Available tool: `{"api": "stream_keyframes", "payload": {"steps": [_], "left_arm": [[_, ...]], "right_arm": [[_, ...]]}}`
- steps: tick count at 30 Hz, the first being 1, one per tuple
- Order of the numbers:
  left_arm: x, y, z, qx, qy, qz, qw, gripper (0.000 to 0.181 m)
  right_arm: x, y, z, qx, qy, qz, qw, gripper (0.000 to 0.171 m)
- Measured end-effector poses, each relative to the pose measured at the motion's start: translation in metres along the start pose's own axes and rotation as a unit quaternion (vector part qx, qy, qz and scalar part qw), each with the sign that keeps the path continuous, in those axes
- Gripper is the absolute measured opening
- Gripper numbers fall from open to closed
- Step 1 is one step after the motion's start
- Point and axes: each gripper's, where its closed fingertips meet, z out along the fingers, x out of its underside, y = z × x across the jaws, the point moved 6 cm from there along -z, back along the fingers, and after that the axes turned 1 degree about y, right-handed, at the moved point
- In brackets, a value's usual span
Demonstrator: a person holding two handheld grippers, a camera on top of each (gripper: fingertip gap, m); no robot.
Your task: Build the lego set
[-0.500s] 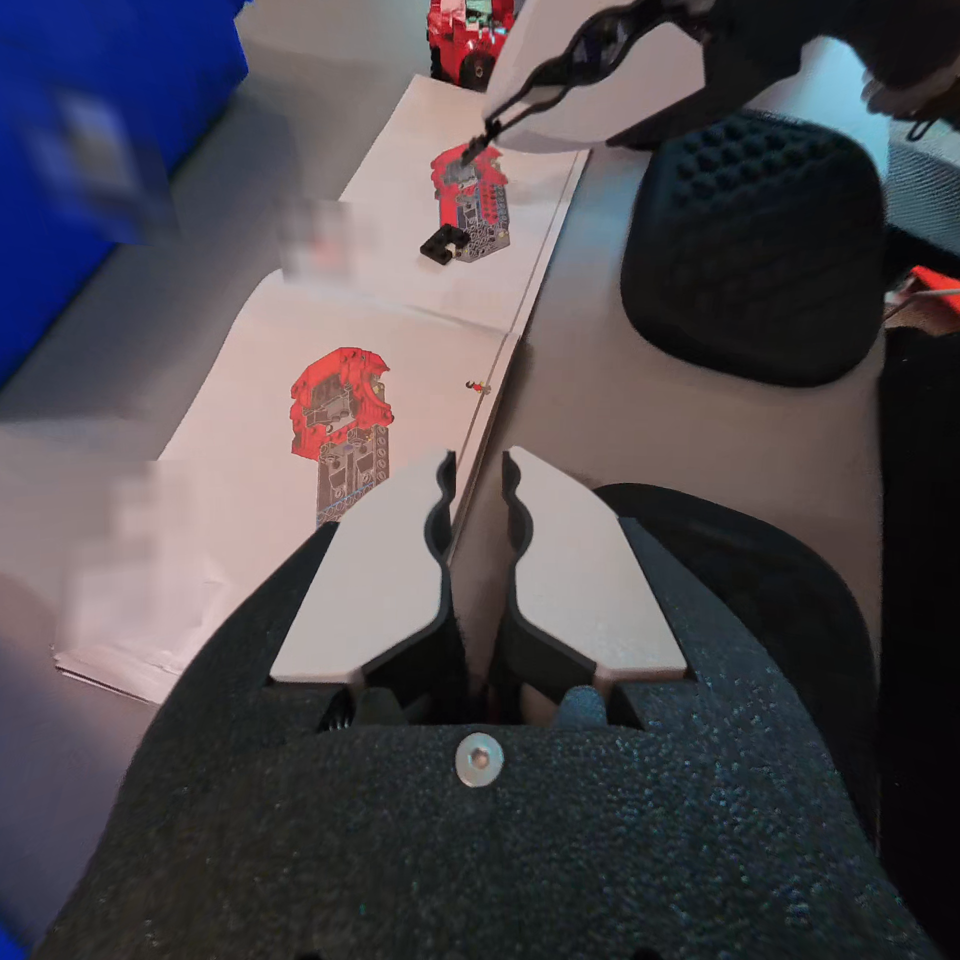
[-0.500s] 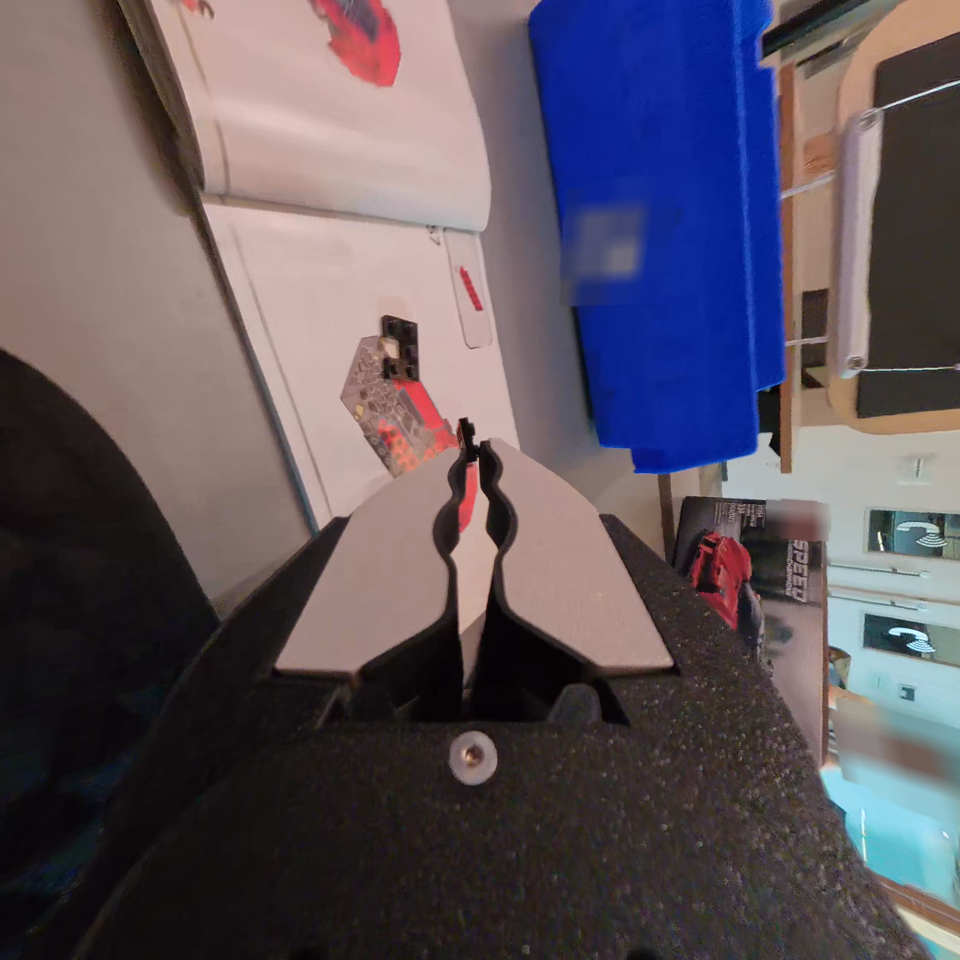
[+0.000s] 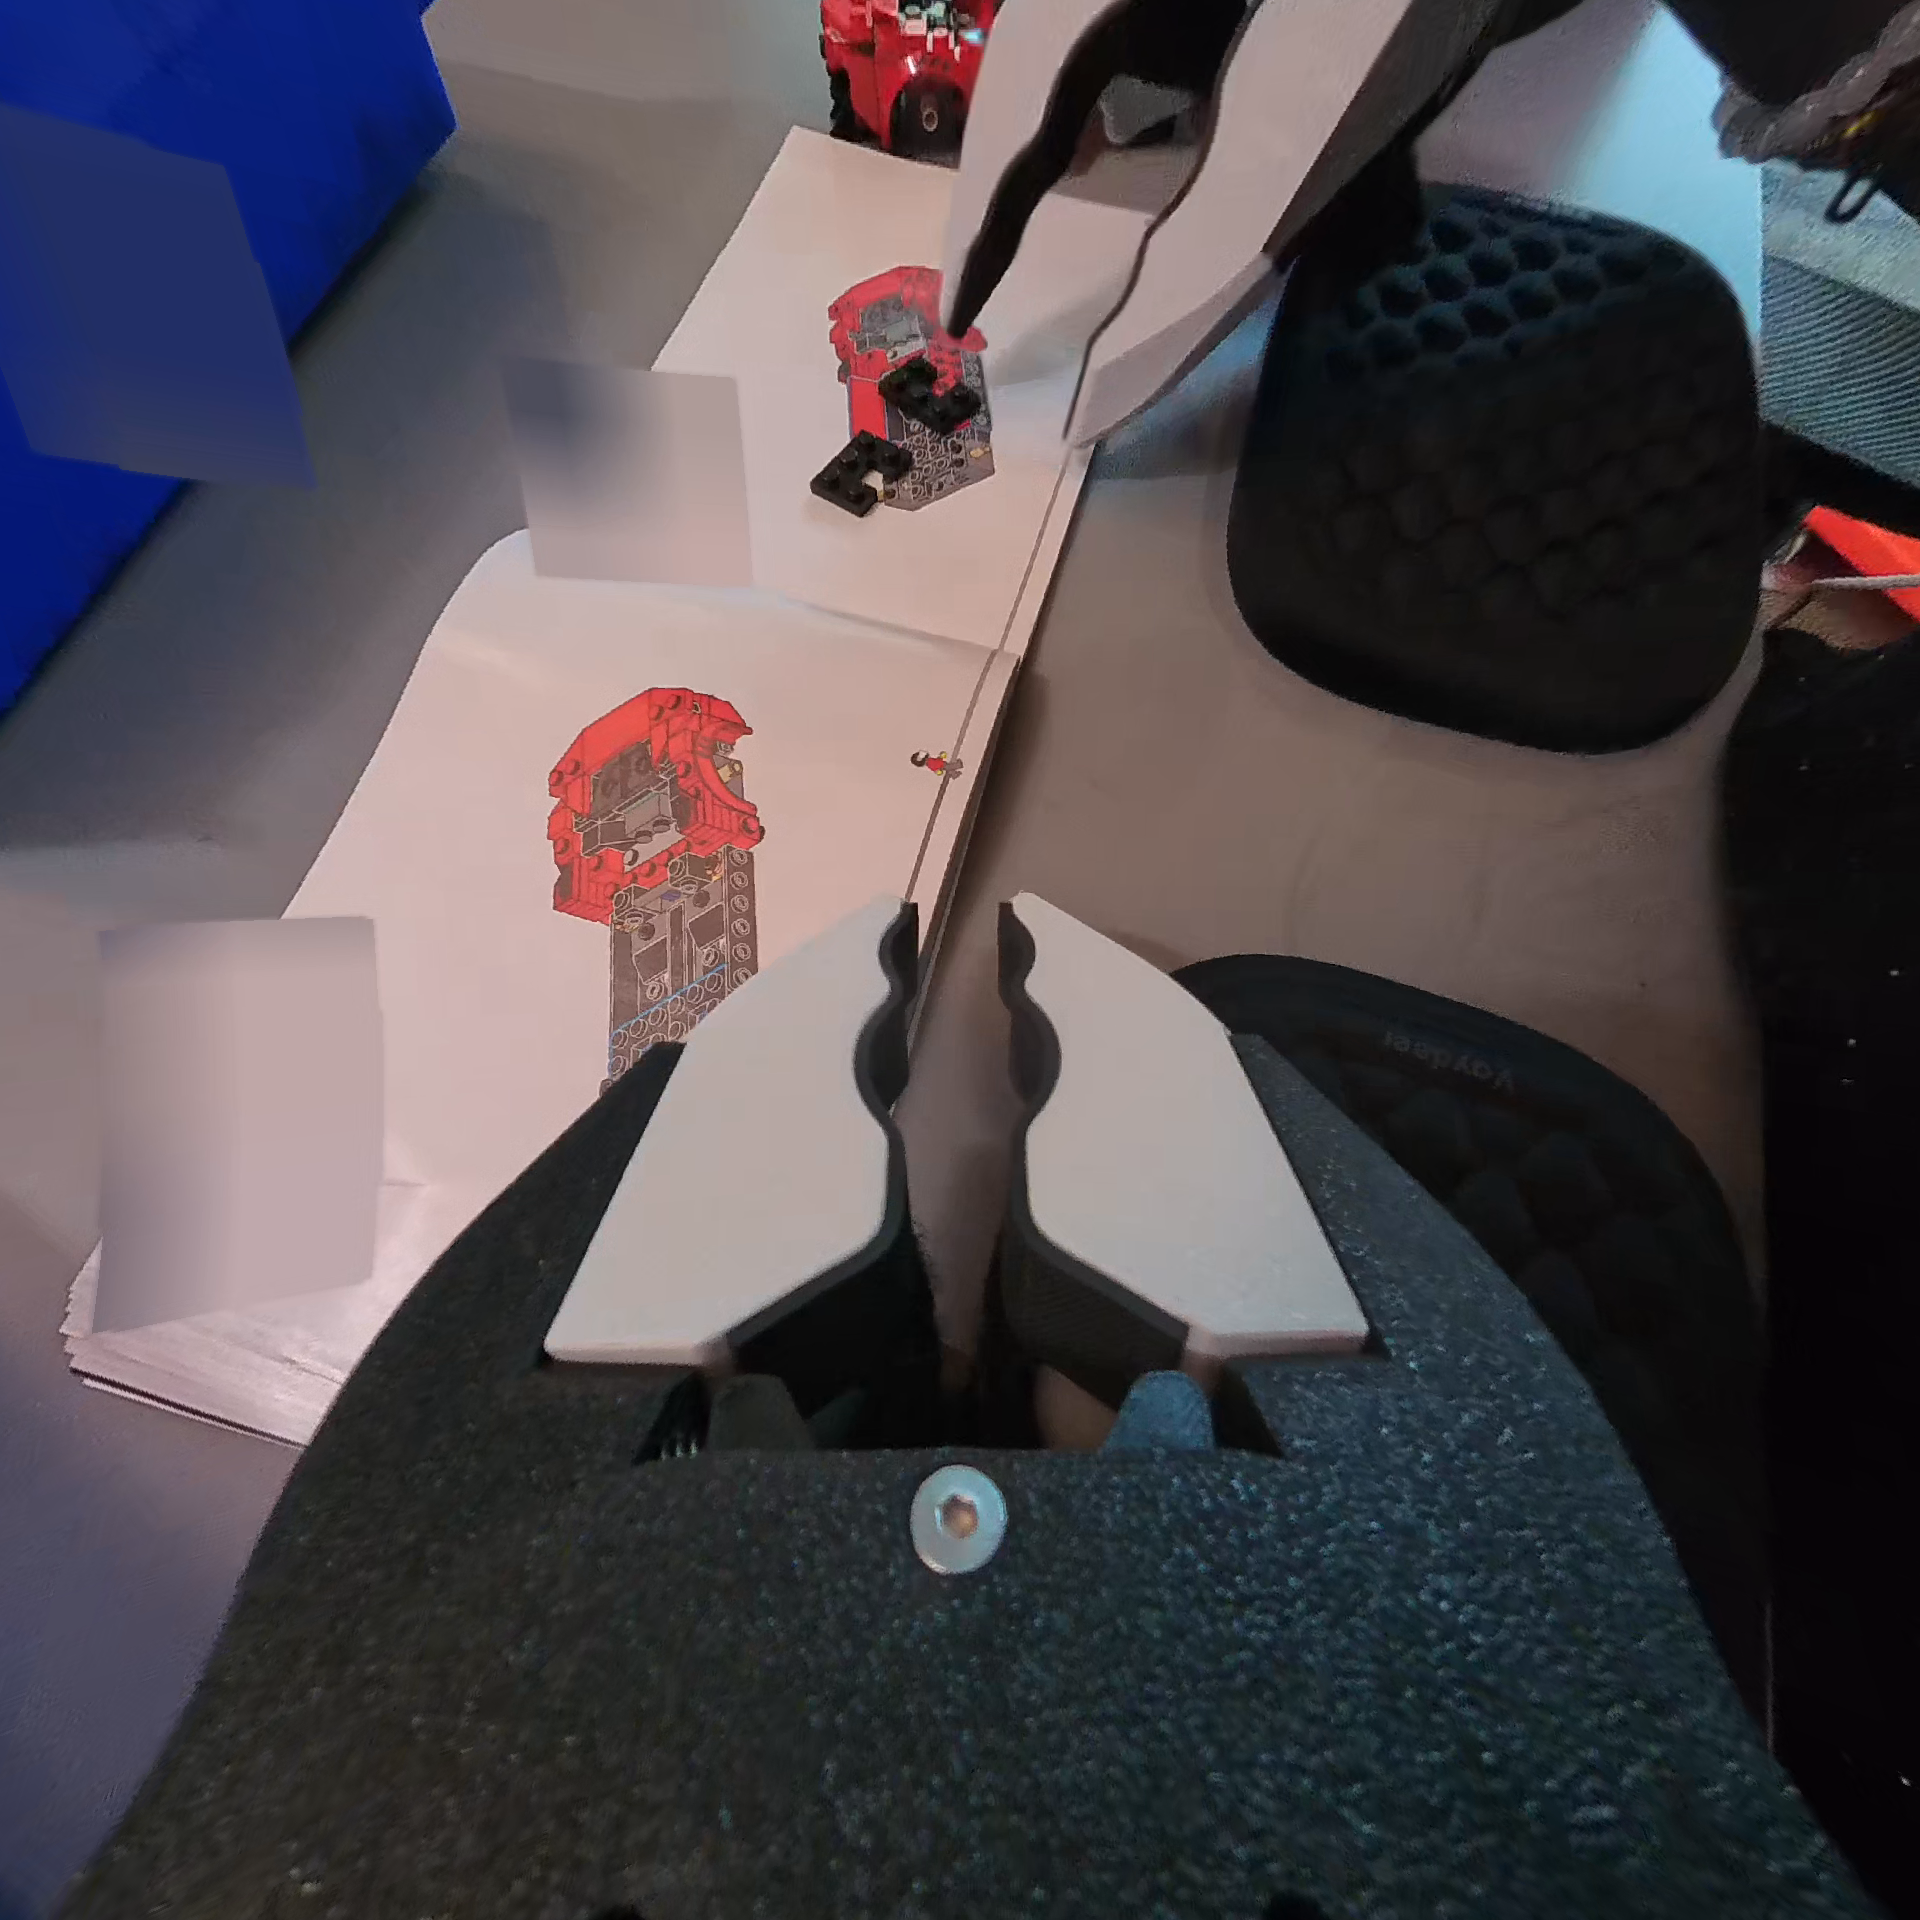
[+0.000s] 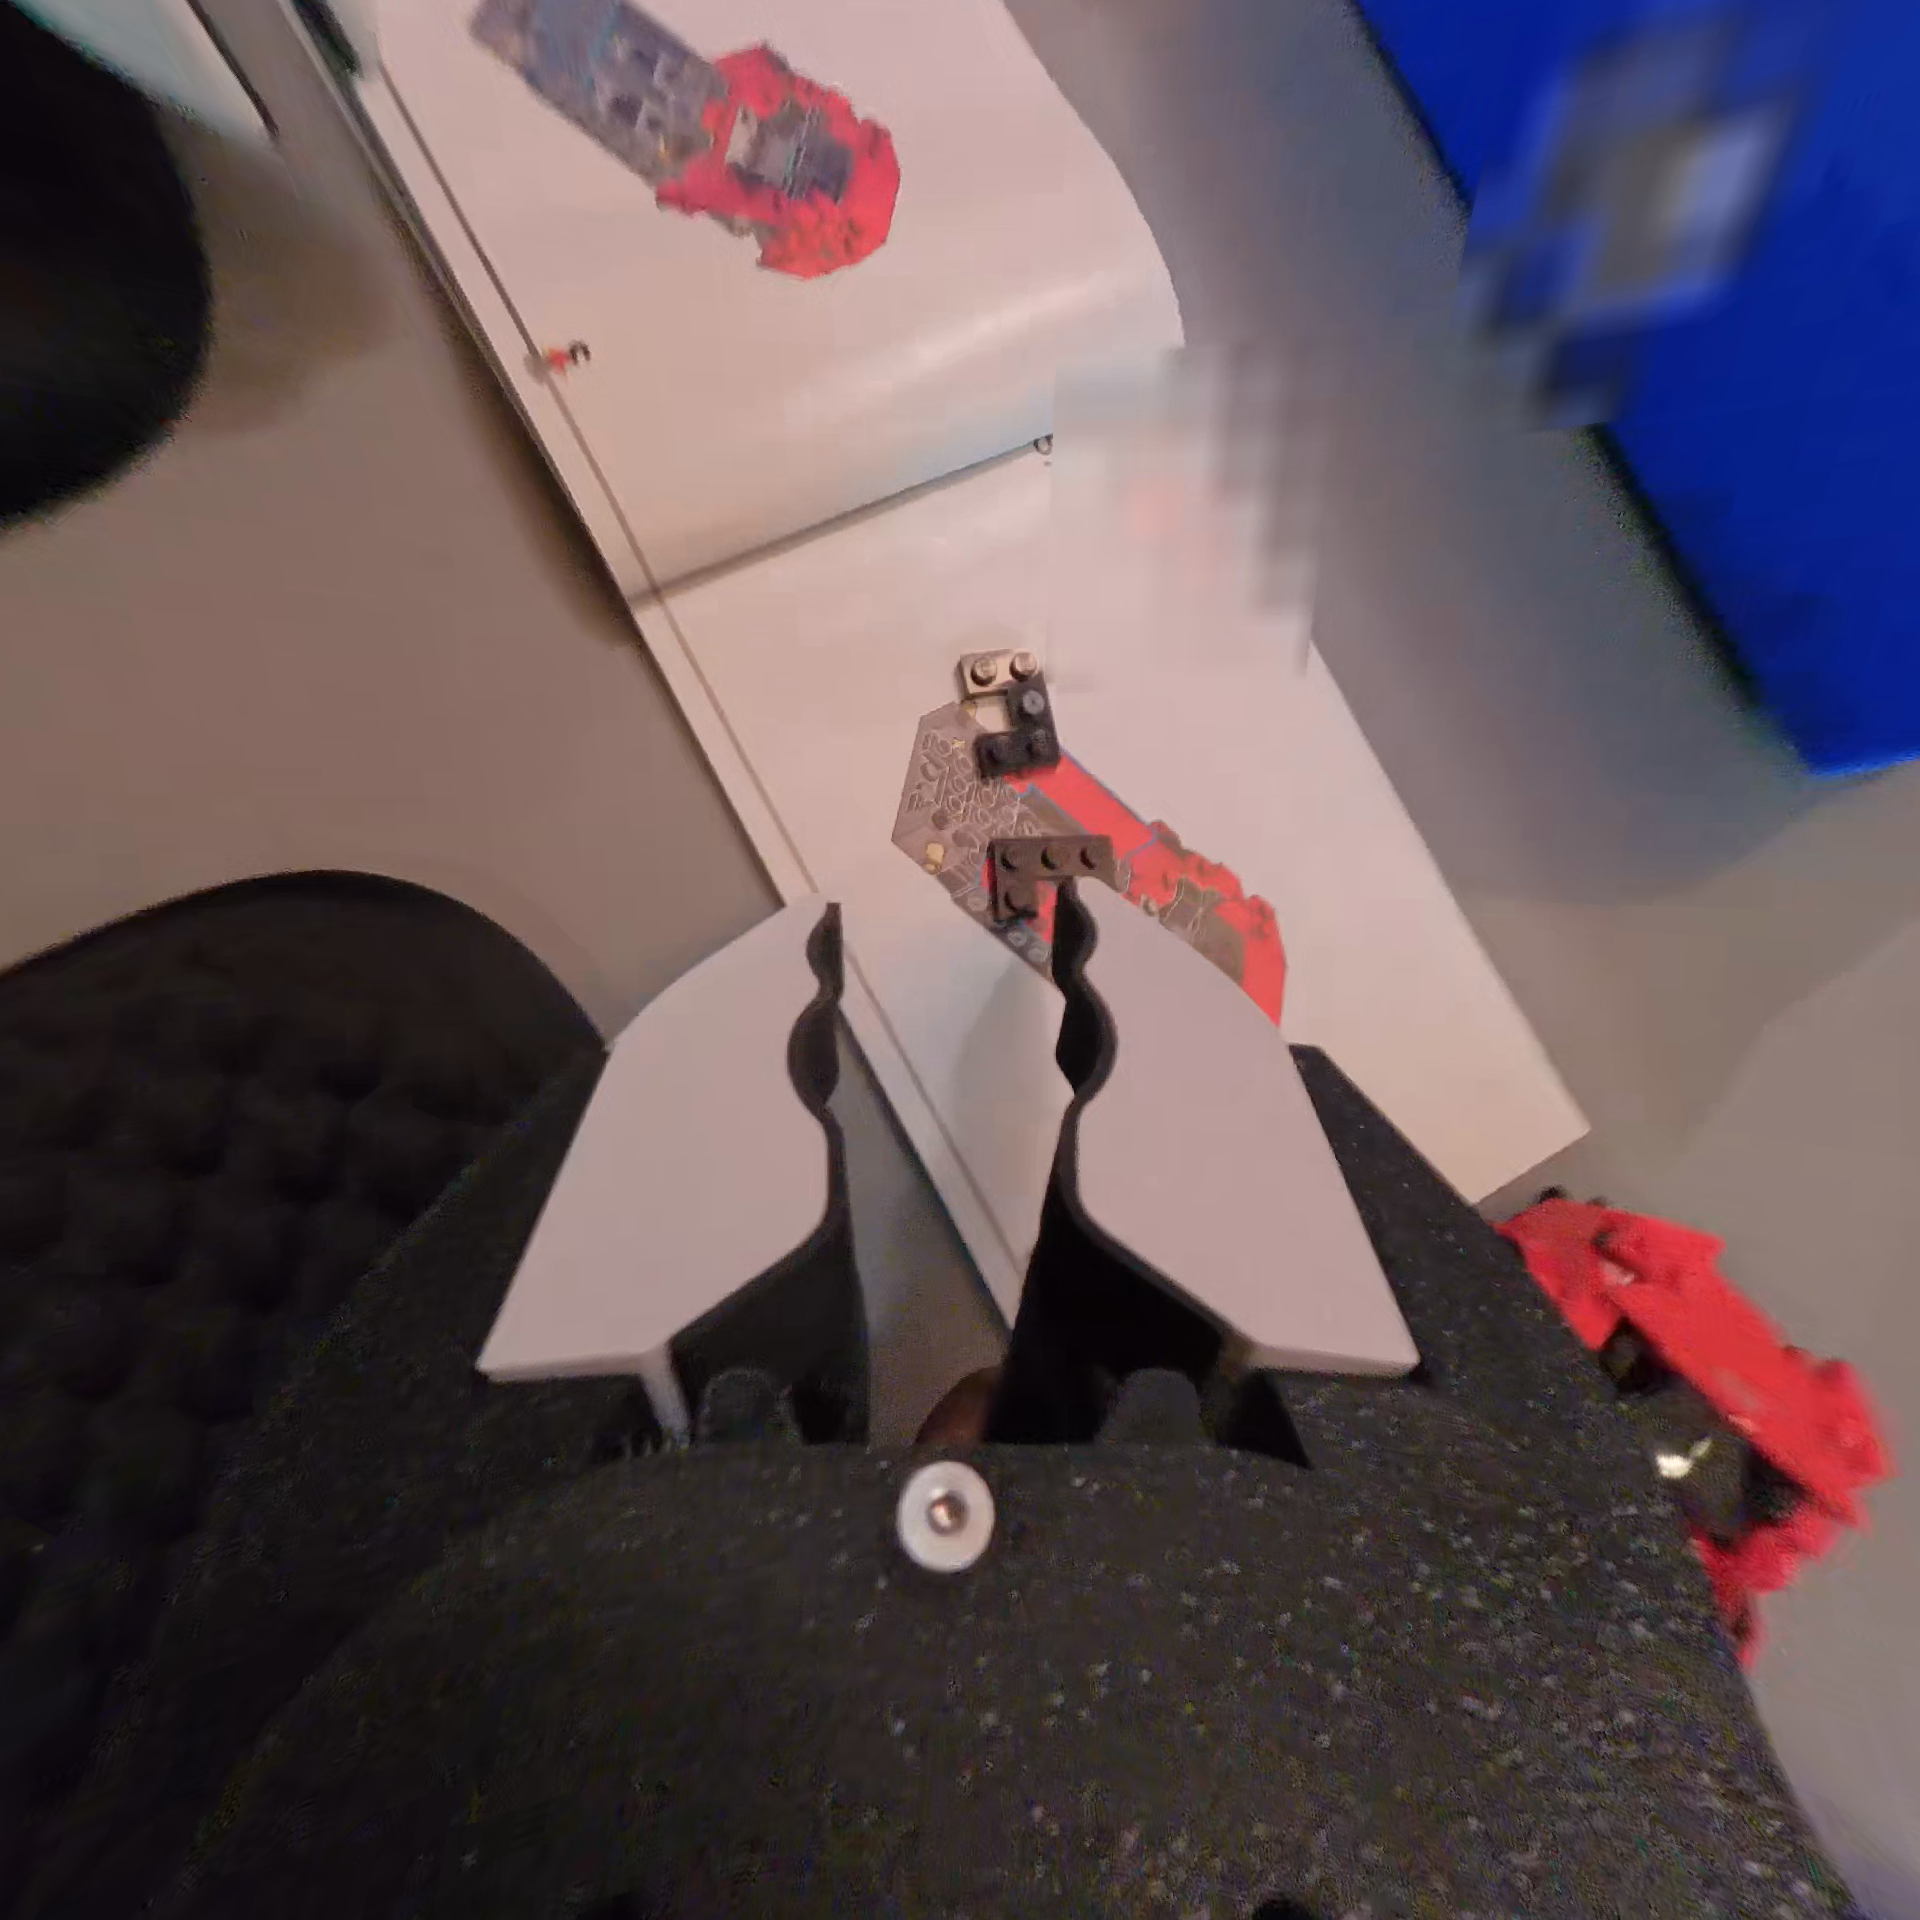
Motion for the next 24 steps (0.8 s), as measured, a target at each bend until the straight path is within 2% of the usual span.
{"api": "stream_keyframes", "payload": {"steps": [3,5,8,11,21,23,24], "left_arm": [[0.000,0.001,-0.001,0.004,-0.007,-0.008,1.000,0.013],[0.000,0.001,-0.002,0.003,-0.010,-0.011,1.000,0.013],[0.000,0.001,-0.001,-0.001,-0.007,-0.009,1.000,0.013],[0.000,0.001,0.000,-0.006,0.002,-0.007,1.000,0.013],[-0.005,-0.003,-0.005,-0.037,-0.021,0.027,0.999,0.013],[-0.005,-0.003,-0.005,-0.037,-0.018,0.028,0.999,0.013],[-0.004,-0.003,-0.004,-0.036,-0.015,0.028,0.999,0.014]], "right_arm": [[0.007,-0.008,-0.015,-0.018,-0.046,0.063,0.997,0.040],[0.016,-0.021,-0.033,0.016,-0.062,0.096,0.993,0.041],[0.042,-0.051,-0.062,0.112,-0.046,0.172,0.978,0.062],[0.065,-0.072,-0.076,0.143,-0.027,0.255,0.956,0.085],[0.081,-0.104,-0.044,0.129,0.055,0.301,0.943,0.093],[0.085,-0.107,-0.038,0.132,0.078,0.297,0.942,0.088],[0.086,-0.107,-0.037,0.133,0.084,0.293,0.943,0.080]]}}
